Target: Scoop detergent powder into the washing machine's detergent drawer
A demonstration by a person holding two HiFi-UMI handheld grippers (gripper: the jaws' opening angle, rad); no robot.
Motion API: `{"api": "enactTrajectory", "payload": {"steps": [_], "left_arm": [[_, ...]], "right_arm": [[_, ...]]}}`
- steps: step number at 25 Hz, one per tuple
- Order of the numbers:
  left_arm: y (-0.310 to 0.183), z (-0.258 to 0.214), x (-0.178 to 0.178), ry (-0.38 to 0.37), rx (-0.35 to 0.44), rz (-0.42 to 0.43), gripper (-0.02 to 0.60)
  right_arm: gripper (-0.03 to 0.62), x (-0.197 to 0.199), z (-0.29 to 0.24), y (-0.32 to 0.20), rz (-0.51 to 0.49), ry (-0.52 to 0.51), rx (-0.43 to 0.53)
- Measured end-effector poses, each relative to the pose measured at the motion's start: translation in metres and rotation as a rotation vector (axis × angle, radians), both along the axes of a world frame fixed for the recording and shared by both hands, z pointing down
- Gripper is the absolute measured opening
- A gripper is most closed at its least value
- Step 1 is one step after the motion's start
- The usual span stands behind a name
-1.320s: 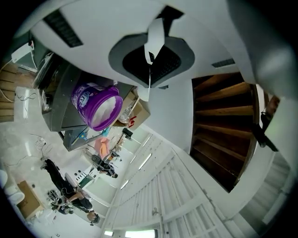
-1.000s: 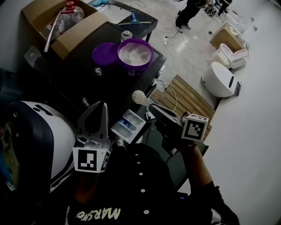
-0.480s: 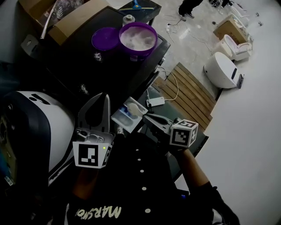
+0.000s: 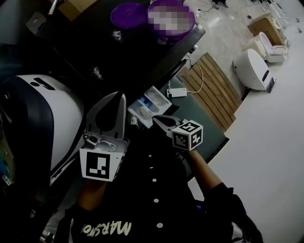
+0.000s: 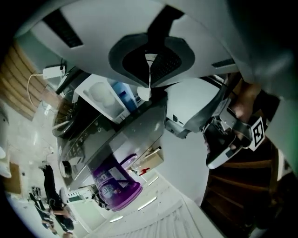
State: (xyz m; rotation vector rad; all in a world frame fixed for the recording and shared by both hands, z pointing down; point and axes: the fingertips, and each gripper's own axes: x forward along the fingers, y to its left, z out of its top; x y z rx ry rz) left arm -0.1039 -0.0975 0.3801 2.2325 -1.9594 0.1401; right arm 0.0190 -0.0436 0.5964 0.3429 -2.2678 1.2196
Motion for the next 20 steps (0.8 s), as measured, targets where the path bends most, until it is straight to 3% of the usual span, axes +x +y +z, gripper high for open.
{"api": "enactTrajectory", "payload": {"steps": [13, 20], "left_arm": [[0.017, 0.026, -0.001, 0.016, -0.057, -0.008, 0.014], [0.021, 0.033, 0.002, 0.023, -0.068, -0.011, 0.014]], "right_arm": [[0.032, -0.013, 0.026, 0.027, -0.417, 0.278, 0.652], [0.032, -0.014, 0.033, 0.041, -0.722, 0.412, 1.119]]}}
